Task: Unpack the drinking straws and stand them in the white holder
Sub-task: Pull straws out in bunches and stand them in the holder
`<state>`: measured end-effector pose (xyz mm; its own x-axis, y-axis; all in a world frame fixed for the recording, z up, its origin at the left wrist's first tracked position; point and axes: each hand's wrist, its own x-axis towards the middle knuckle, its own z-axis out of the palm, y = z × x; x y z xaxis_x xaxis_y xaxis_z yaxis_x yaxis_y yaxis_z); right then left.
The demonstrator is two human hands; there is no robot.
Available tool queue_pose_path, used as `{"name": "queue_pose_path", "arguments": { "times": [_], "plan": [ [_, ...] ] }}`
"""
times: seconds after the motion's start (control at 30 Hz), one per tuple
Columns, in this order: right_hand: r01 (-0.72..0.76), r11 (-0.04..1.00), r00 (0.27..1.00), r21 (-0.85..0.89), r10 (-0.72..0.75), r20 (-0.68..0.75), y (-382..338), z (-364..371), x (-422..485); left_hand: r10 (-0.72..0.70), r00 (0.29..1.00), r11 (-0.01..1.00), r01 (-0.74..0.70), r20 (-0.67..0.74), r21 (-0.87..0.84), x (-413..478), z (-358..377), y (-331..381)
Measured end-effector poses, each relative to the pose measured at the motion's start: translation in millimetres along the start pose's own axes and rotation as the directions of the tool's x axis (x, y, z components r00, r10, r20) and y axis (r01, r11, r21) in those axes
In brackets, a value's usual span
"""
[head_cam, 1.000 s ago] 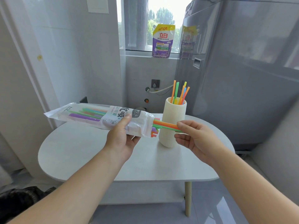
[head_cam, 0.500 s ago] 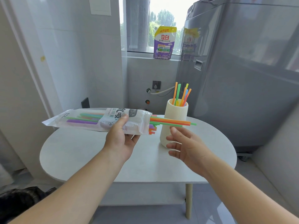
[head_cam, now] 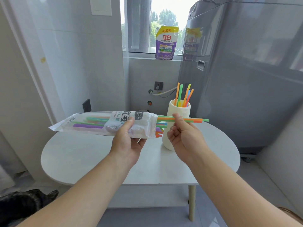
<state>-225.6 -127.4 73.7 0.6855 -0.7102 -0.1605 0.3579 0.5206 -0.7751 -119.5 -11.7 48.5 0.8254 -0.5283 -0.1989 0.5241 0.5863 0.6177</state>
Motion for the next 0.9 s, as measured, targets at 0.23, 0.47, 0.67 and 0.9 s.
{"name": "queue_pose_path", "arguments": {
  "times": [0.23, 0.47, 0.67, 0.9],
  "plan": [
    [0.146, 0.978, 0.988, -0.149, -0.153, -0.037, -8.0, 0.3, 5.0, -0.020, 1.000, 1.000, 0.020, -0.001, -0.013, 0.2, -0.9, 1.4],
    [0.254, 0.942, 0.965, -0.220, -0.262, -0.009, -44.1, -14.0, 11.6, 0.000, 0.999, 0.999, -0.001, -0.052, -0.037, 6.5, -7.1, 8.7],
    [0.335, 0.877, 0.925, -0.344, -0.376, -0.060, -80.0, -25.1, 13.6, 0.012, 0.996, 0.999, -0.017, -0.086, -0.052, 12.8, -13.0, 13.8],
    [0.496, 0.759, 0.817, -0.422, -0.572, -0.068, -114.7, -30.2, 4.2, 0.012, 0.996, 0.998, -0.017, -0.091, -0.054, 15.1, -13.7, 11.5]
  ]
}}
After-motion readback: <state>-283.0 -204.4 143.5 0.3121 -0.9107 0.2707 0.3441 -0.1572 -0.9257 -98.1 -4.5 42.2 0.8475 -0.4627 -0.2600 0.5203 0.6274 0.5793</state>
